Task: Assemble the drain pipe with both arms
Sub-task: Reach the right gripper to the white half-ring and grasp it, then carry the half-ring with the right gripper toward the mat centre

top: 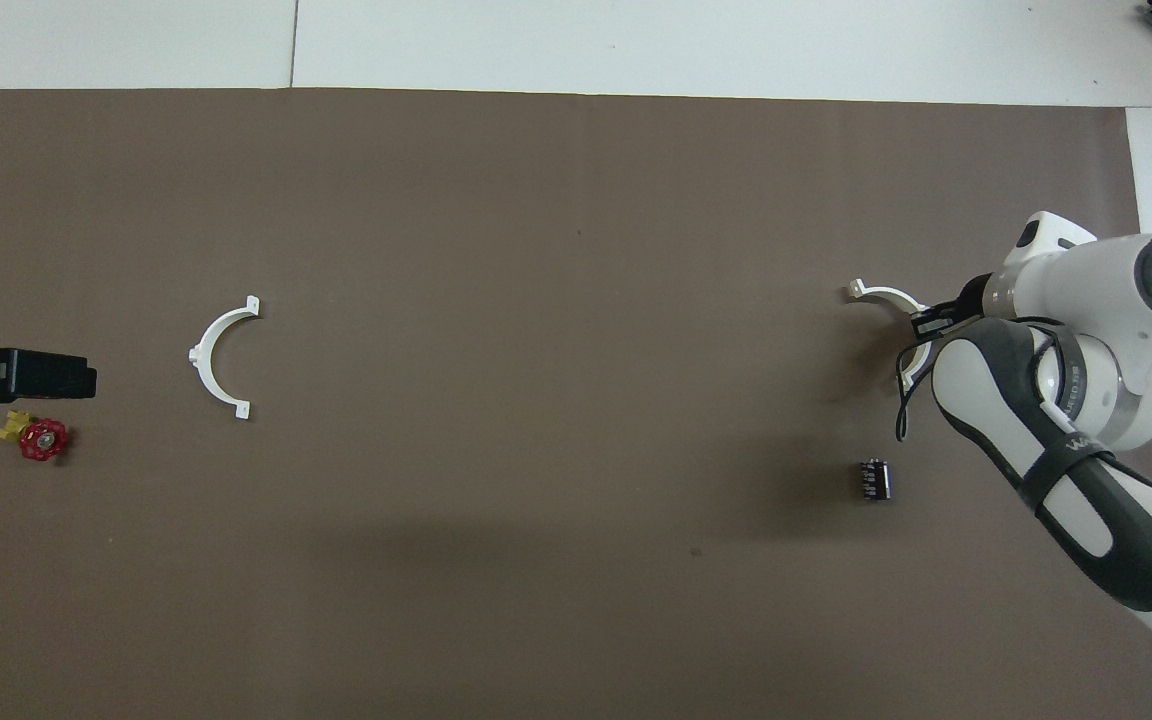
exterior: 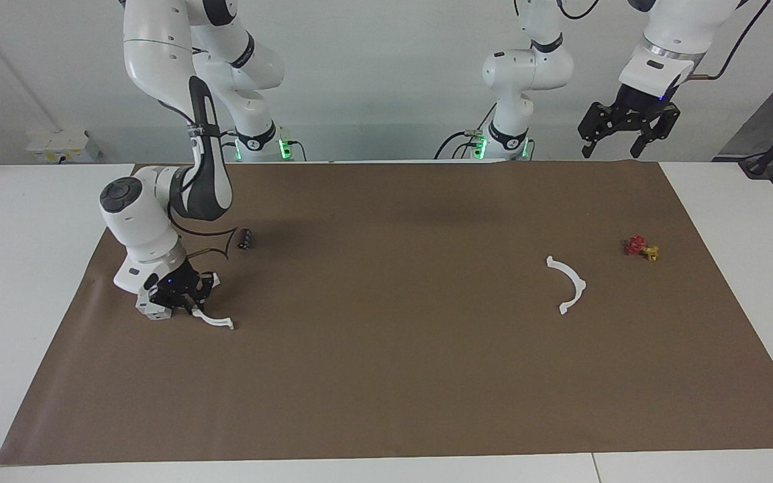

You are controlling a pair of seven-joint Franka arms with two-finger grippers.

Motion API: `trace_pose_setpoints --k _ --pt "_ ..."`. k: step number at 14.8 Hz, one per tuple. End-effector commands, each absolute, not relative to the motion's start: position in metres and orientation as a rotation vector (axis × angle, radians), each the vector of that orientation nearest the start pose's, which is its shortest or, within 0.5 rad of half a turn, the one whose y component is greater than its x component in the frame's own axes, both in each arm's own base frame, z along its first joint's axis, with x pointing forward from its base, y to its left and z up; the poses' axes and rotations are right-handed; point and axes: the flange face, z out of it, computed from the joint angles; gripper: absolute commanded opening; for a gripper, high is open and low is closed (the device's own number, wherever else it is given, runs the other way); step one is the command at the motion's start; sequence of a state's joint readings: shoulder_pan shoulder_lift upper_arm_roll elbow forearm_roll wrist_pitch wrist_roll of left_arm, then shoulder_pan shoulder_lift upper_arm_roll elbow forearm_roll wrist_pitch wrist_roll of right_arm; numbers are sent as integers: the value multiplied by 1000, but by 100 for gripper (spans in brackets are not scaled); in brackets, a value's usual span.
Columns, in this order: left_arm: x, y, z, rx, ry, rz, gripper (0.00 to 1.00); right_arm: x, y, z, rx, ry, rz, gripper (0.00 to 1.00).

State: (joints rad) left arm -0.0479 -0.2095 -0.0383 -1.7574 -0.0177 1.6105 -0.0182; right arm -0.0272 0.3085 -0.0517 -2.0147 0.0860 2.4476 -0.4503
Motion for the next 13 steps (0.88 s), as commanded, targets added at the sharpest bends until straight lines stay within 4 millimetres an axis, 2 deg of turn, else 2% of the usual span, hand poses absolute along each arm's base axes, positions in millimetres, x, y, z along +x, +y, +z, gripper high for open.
trace_pose_setpoints --k 1,3,6,9,11,13 --pt "483 -44 650 -3167 115 -88 100 619 -16 338 -3068 -395 -174 0" --pt "483 -44 650 -3167 113 -90 100 623 2 360 -3074 -327 -133 0" --pt "483 -44 650 -3167 113 -93 100 627 50 386 -3068 -272 -61 0" --pt "483 -45 649 -3167 115 -90 100 616 129 388 -3076 -237 -61 0" --pt "482 -45 648 -3167 115 -90 100 606 180 389 -3074 -100 -76 0" --pt "483 -45 647 -3167 115 -88 100 588 239 384 -3067 85 -88 0"
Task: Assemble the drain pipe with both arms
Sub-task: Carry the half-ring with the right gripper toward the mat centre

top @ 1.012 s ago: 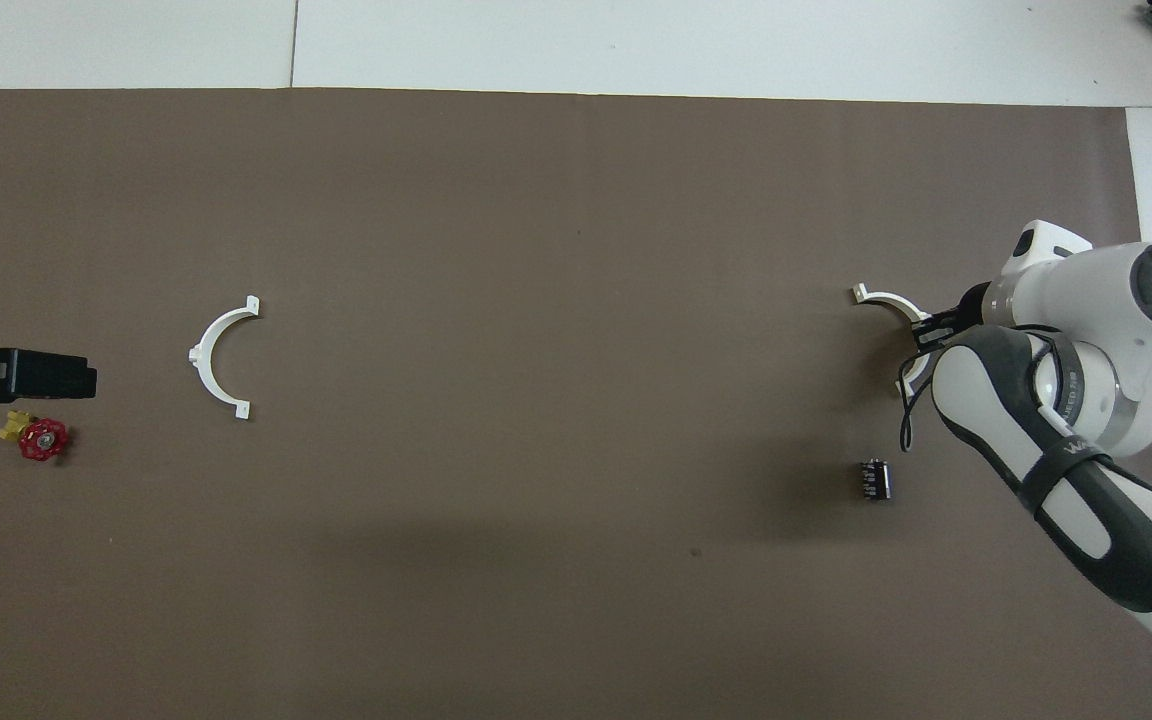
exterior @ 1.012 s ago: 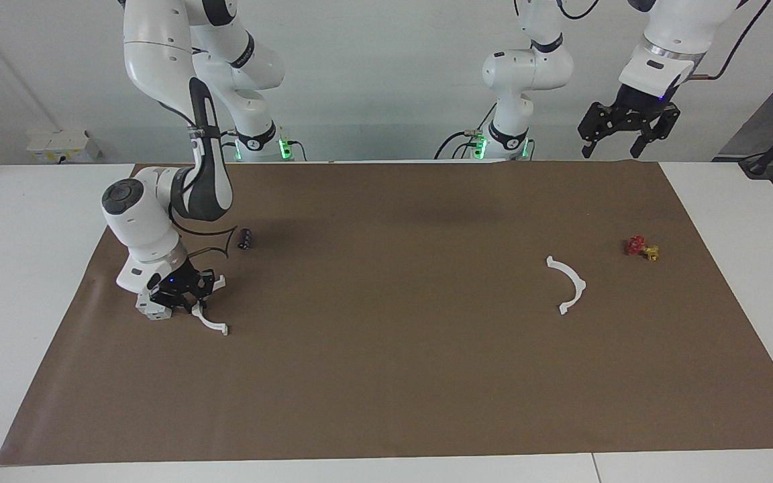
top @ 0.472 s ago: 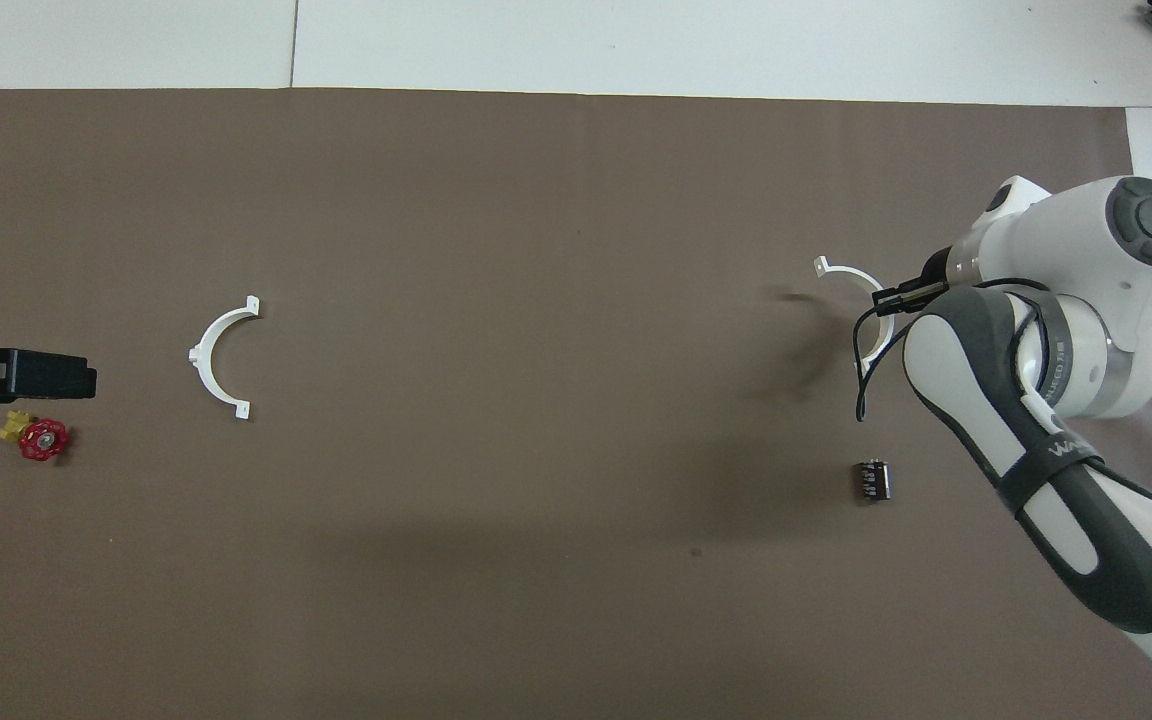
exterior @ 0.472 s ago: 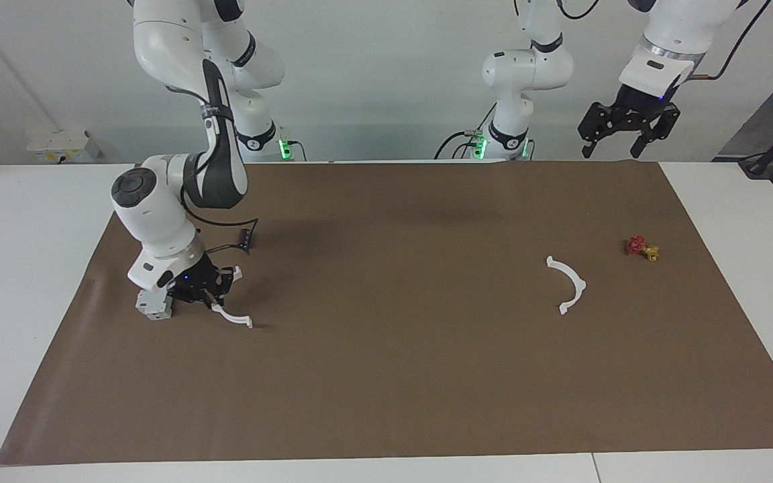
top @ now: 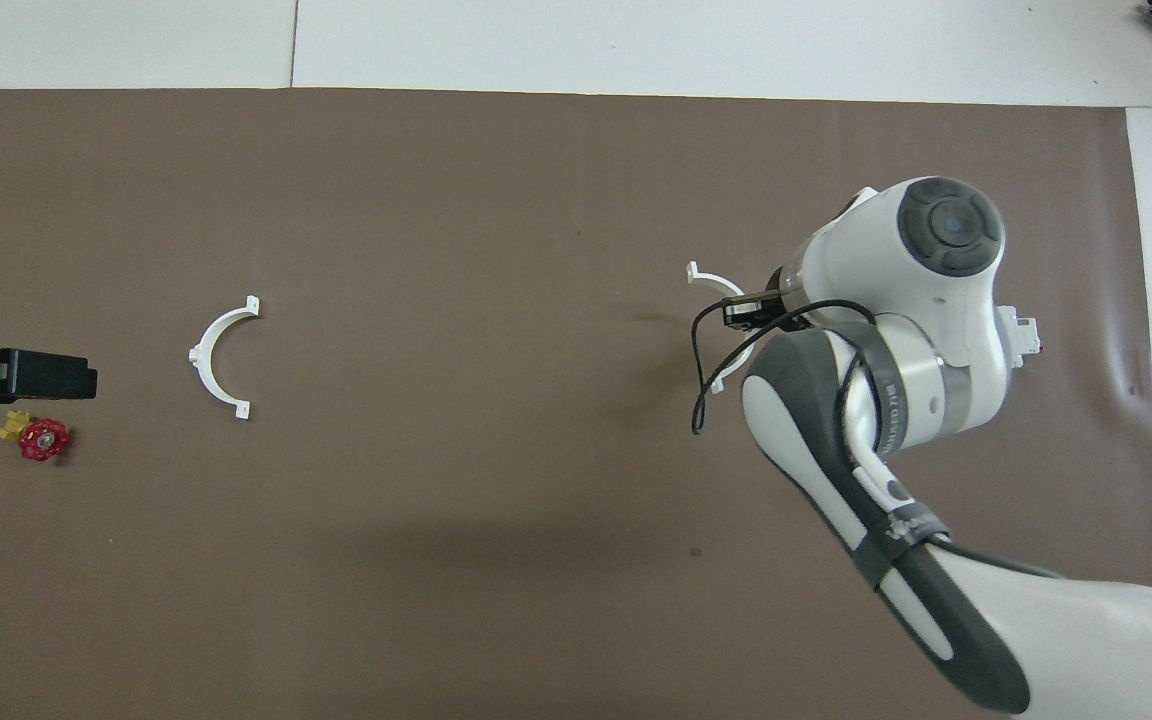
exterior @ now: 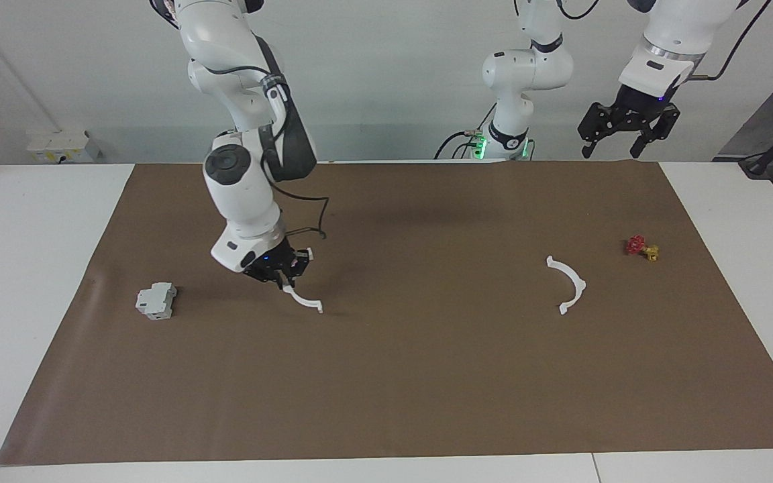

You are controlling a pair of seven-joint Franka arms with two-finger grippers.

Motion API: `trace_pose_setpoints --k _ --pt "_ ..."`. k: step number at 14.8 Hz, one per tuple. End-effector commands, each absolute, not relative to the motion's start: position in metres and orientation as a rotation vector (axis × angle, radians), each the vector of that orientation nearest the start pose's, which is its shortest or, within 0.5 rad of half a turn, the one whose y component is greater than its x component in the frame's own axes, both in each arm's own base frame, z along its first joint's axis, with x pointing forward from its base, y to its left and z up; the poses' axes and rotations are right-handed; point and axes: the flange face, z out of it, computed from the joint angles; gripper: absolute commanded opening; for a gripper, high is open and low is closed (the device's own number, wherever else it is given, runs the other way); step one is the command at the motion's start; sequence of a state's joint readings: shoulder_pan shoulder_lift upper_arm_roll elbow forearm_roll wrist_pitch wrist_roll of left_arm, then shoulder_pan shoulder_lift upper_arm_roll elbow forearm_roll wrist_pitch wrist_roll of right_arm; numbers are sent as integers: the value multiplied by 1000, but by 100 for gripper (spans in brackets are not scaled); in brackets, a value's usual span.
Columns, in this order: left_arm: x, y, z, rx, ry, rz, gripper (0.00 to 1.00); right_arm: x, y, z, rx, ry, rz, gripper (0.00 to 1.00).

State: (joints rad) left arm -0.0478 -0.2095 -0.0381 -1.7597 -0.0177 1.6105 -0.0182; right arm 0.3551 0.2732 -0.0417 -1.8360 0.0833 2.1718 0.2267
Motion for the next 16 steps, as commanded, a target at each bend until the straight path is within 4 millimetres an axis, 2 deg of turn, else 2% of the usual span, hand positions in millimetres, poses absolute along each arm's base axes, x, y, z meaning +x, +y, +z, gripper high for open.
trace_pose_setpoints --k 1,3,6,11,12,16 --pt "483 -45 647 -3167 115 -90 100 584 255 381 -3067 158 -101 0" --pt "483 -45 647 -3167 115 -90 100 574 281 373 -3063 208 -111 0" --pt "483 -45 648 -3167 115 -95 100 555 325 346 -3107 196 -106 0" --pt "483 -45 648 -3167 115 -95 100 545 350 310 -3130 94 -164 0" --pt "483 -45 648 -3167 115 -95 100 543 356 307 -3122 80 -176 0" --pt "483 -45 648 -3167 115 -95 100 546 358 304 -3104 80 -208 0"
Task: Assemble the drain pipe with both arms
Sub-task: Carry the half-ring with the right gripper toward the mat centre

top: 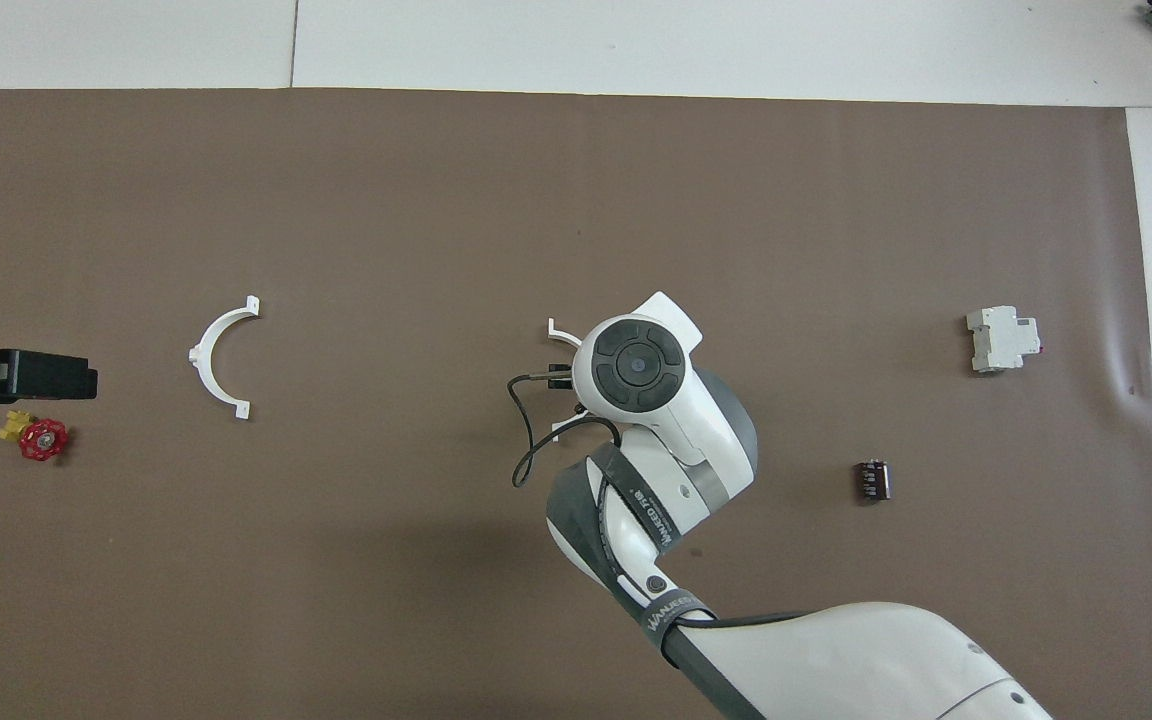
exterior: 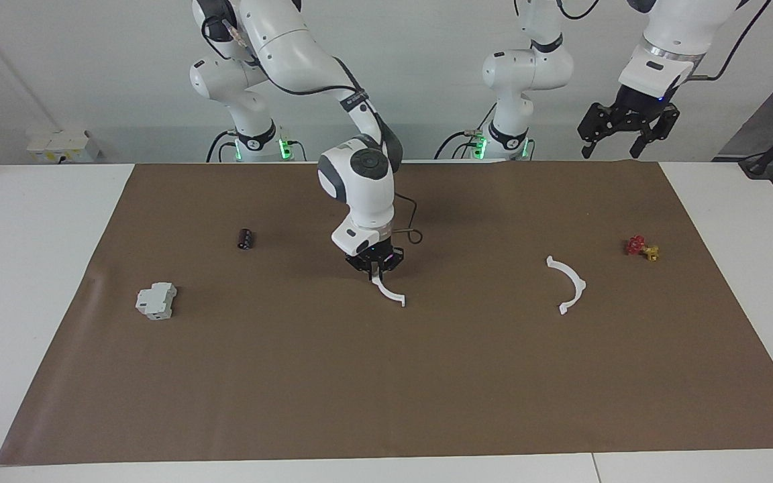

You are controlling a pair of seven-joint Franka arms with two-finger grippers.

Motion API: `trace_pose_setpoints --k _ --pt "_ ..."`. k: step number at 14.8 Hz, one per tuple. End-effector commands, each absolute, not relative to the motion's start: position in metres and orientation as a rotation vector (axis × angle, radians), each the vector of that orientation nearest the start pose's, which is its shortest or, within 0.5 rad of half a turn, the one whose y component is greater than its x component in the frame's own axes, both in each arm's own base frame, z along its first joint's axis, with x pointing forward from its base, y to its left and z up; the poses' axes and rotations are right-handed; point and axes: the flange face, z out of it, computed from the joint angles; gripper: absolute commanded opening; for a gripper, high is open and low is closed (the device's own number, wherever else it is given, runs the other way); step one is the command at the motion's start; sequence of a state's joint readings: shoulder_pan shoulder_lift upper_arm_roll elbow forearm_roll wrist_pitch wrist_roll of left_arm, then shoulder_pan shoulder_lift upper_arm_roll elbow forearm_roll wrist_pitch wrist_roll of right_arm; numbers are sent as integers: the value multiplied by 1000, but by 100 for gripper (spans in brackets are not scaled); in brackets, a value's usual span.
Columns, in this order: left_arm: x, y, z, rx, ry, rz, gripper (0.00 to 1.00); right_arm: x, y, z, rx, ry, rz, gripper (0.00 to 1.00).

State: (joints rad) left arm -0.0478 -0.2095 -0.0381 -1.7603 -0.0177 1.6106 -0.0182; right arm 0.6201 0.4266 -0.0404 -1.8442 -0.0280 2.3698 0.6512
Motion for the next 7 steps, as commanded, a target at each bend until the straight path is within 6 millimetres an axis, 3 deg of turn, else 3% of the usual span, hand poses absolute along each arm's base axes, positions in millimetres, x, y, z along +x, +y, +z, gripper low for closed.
trace_pose_setpoints --k 1,7 --pt "483 -45 647 -3167 115 -93 100 545 362 301 -3099 75 -215 0" --pt "483 -45 648 -3167 115 -95 100 545 365 292 -3093 64 -229 0"
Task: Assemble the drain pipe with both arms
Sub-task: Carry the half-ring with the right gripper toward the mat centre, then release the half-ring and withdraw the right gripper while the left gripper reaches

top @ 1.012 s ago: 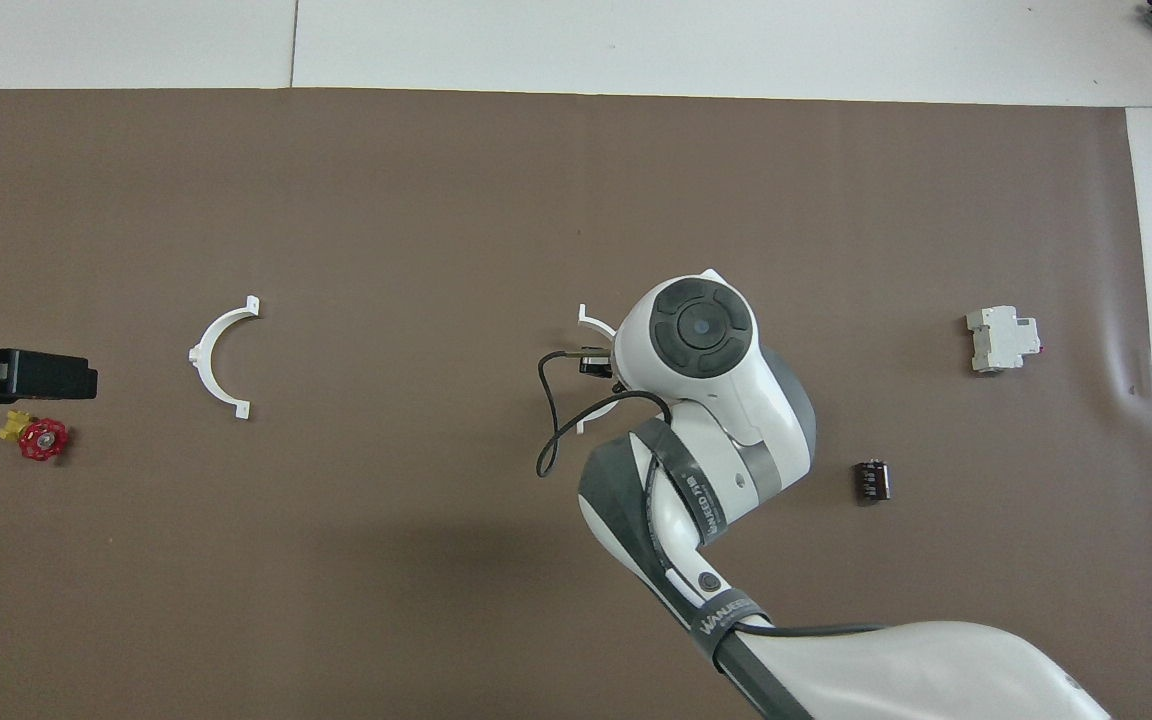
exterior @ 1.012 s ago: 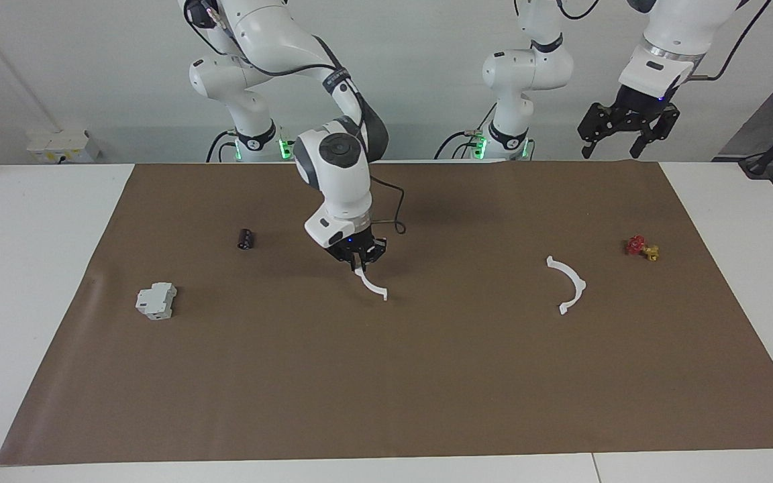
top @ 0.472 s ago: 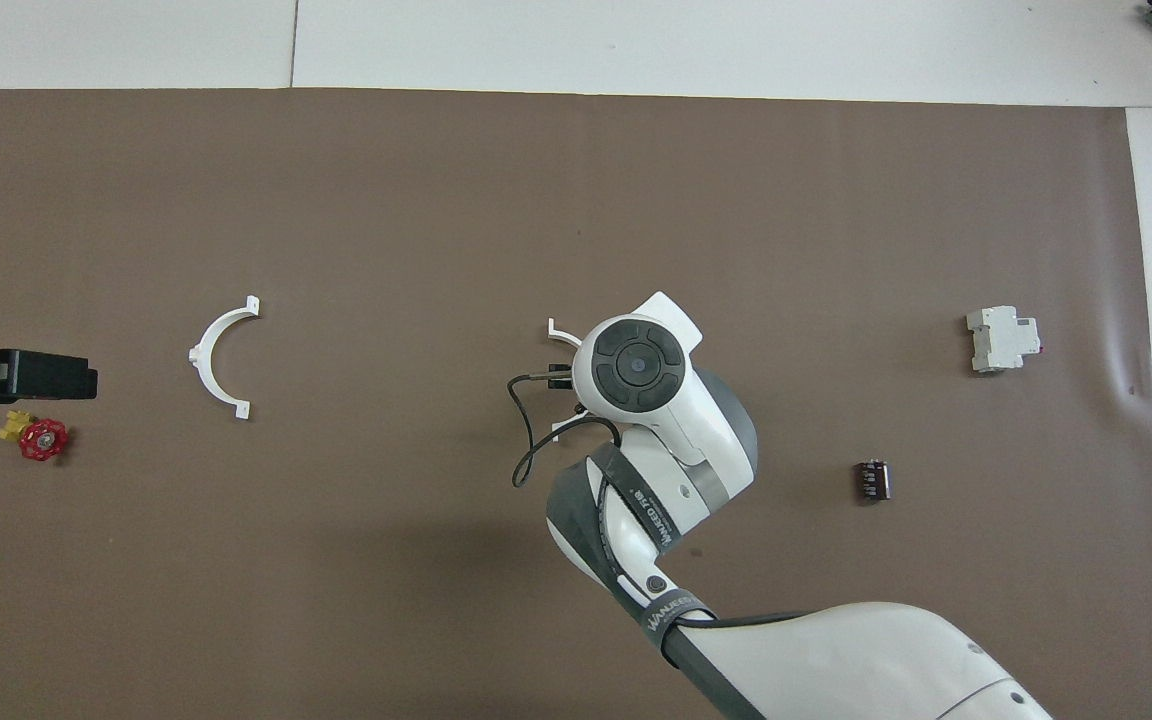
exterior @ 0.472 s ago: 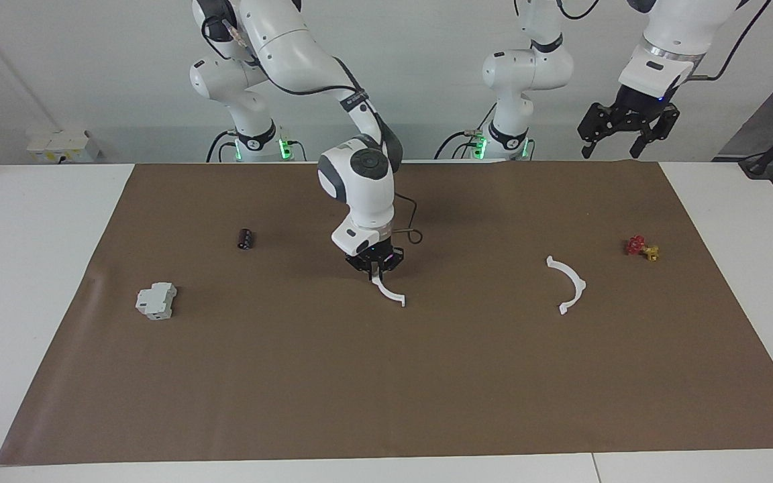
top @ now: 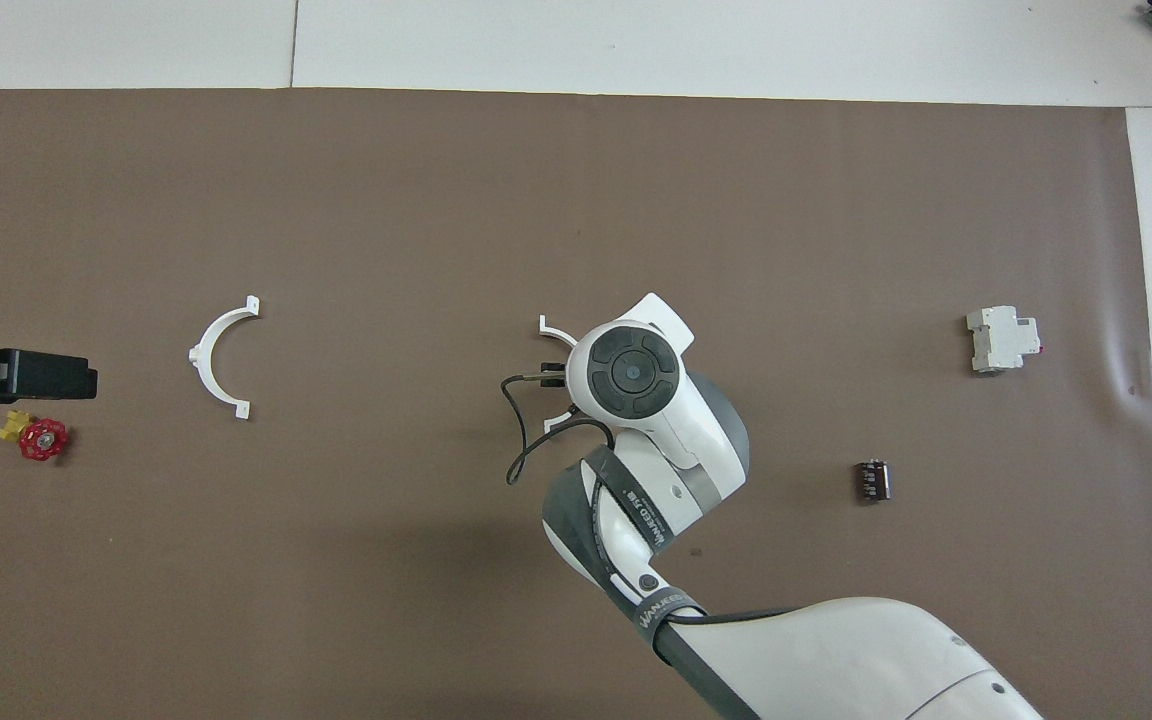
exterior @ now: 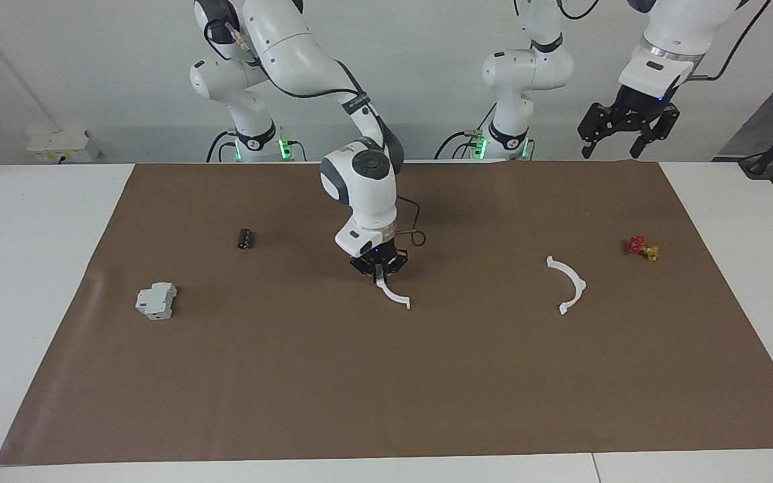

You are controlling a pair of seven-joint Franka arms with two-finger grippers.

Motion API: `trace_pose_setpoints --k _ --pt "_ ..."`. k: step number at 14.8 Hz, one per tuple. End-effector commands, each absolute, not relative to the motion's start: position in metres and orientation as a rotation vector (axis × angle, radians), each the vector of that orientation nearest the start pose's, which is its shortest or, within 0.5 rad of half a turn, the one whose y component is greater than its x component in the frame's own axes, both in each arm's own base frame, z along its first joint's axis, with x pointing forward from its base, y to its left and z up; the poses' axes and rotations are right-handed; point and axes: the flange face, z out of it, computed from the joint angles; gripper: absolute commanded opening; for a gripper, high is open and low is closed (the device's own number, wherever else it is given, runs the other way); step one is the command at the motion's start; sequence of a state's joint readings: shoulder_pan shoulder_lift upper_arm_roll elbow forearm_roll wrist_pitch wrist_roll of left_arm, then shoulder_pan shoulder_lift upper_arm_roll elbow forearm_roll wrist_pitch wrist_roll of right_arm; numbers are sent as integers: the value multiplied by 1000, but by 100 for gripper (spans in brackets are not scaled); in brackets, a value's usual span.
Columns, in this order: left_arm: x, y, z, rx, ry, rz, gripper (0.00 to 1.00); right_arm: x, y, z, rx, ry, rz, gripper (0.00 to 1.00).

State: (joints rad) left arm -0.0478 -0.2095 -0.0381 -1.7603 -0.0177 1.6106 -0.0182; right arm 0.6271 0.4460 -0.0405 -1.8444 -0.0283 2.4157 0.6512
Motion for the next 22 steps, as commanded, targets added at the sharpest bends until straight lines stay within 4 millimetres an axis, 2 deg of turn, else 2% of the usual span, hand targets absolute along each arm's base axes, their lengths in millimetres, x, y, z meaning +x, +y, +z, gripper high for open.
trace_pose_setpoints --k 1,2,4,5,7,10,12,15,17,20,22 --pt "483 -45 648 -3167 115 -98 100 545 365 292 -3092 65 -228 51" --pt "483 -45 648 -3167 115 -95 100 544 366 292 -3094 61 -227 100" --pt "483 -45 648 -3167 115 -95 100 542 371 300 -3094 50 -228 100" --pt "483 -45 648 -3167 115 -95 100 545 366 308 -3095 65 -232 100" --pt "484 -46 641 -3167 118 -110 100 554 345 345 -3091 115 -246 100" --pt "490 -51 623 -3167 110 -158 100 578 271 402 -3100 240 -240 100" --pt "497 -51 611 -3166 103 -206 100 585 209 433 -3140 256 -171 100" --pt "506 -43 566 -3165 69 -236 100 582 120 471 -3184 192 -46 100" --pt "512 -38 531 -3163 21 -277 100 572 69 488 -3193 170 42 100" --pt "547 -36 459 -3171 -176 -250 100 557 15 506 -3191 151 130 100" --pt "558 -36 425 -3170 -268 -248 100 549 -16 522 -3186 104 126 100"
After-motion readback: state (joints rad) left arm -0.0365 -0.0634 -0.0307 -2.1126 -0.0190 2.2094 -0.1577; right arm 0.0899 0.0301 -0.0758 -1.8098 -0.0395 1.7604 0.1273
